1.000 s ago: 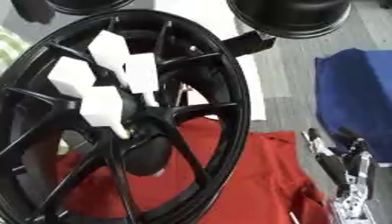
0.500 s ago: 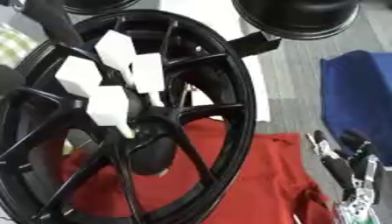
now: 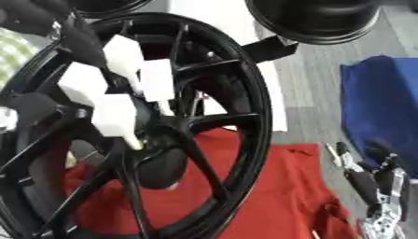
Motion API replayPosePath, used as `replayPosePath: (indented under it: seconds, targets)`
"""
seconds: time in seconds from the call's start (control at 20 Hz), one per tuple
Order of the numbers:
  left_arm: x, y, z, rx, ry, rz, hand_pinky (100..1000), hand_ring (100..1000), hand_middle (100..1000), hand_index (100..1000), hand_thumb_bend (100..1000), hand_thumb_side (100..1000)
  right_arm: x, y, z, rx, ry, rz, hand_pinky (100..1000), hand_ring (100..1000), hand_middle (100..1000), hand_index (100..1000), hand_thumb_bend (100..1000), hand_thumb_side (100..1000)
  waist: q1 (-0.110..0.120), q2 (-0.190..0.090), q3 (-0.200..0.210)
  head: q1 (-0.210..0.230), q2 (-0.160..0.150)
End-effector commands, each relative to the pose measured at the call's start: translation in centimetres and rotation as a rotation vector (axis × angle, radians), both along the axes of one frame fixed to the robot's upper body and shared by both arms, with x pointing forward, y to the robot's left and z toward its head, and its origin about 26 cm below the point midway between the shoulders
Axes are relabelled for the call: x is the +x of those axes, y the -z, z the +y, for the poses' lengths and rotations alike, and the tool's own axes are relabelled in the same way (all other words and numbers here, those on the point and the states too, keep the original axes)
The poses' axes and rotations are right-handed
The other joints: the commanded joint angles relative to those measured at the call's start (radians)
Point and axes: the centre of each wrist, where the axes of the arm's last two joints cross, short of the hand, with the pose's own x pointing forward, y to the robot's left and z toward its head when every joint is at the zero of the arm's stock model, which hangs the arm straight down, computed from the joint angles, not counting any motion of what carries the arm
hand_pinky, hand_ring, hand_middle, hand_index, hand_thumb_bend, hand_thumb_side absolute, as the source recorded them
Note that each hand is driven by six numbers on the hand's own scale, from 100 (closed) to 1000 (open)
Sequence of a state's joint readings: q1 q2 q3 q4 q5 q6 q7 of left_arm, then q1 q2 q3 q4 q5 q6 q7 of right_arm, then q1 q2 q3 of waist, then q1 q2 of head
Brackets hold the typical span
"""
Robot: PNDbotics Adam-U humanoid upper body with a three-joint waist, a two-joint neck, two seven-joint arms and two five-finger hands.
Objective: Pull the pin out of the wheel hub.
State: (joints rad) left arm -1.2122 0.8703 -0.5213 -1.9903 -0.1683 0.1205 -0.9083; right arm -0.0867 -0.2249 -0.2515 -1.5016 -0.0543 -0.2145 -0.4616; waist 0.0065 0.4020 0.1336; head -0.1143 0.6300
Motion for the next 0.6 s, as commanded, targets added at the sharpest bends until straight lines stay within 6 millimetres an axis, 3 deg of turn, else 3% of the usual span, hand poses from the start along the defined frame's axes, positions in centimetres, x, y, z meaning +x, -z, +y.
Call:
replayPosePath:
  seconds: [0.05,0.45,0.6]
  targets:
    - [0.1,-0.4,0.3,-0.006,-0.044,-0.026,863,822,828,902,133,603,0.1,-1.0,-0.2,-0.029,-0.006,-0.025,643,776,620,764,595,268,-0.003,-0.014,-0.003,0.007,-0.016]
    - [2.0,-0.2,0.8,-0.02,-0.131,-0.02,846,805,807,897,114,574,0.2,-1.2,0.1,-0.029,-0.013,-0.034,642,775,620,763,595,267,-0.007,-0.003,-0.009,0.014,-0.022]
    - [2.8,-0.1,1.1,-0.024,-0.155,-0.01,845,805,806,896,112,606,0.3,-1.3,0.2,-0.029,-0.014,-0.036,643,775,620,763,595,268,-0.008,0.0,-0.011,0.017,-0.023]
